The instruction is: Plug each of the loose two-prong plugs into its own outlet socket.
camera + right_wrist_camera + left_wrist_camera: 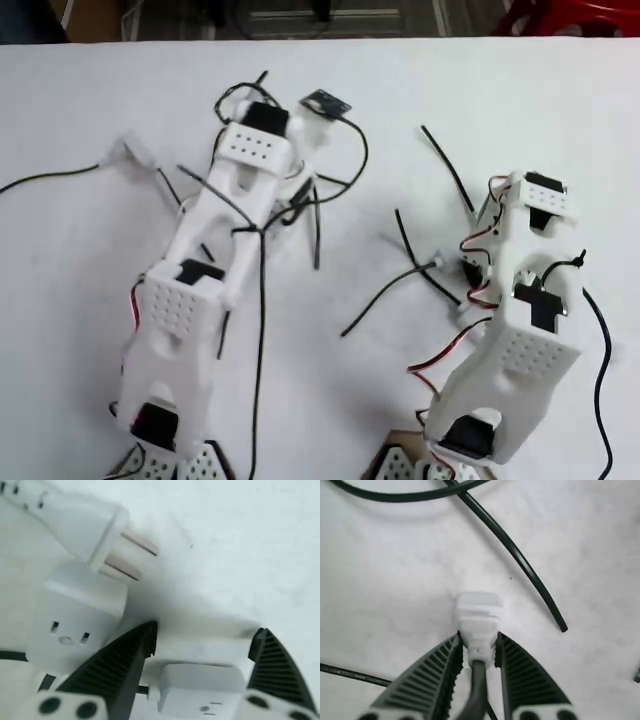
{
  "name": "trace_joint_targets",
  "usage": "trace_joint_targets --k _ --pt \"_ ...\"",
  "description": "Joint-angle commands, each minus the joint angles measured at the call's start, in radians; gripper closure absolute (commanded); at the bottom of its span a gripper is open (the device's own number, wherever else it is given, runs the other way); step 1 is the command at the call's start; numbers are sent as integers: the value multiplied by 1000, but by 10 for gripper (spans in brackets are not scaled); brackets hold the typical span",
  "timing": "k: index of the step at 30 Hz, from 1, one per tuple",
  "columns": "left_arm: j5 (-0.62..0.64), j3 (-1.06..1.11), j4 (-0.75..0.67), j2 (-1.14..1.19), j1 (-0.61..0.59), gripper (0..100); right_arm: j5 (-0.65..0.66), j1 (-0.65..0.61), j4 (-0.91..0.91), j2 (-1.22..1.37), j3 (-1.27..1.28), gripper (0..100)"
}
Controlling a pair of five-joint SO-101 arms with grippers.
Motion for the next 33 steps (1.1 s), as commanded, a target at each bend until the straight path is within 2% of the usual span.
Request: trace_joint_targets --k 1,9,16,23,25,30,33 --pt "-11 -6 -3 -25 -16 974 -2 -39 -12 7 8 683" --pt "-6 14 -9 -12 12 974 -2 -39 -12 7 8 683" --pt "-9 161 -140 4 7 974 -2 -39 -12 7 8 683" --pt "-23 161 -135 -7 5 959 -2 -39 -12 7 8 683" --pt "-63 137 -104 -13 -1 910 -2 -39 -12 7 8 683" --pt "-55 68 -3 -45 -21 694 -2 -39 -12 7 8 683" --pt "-101 64 12 -45 -21 648 -2 -39 -12 7 8 683"
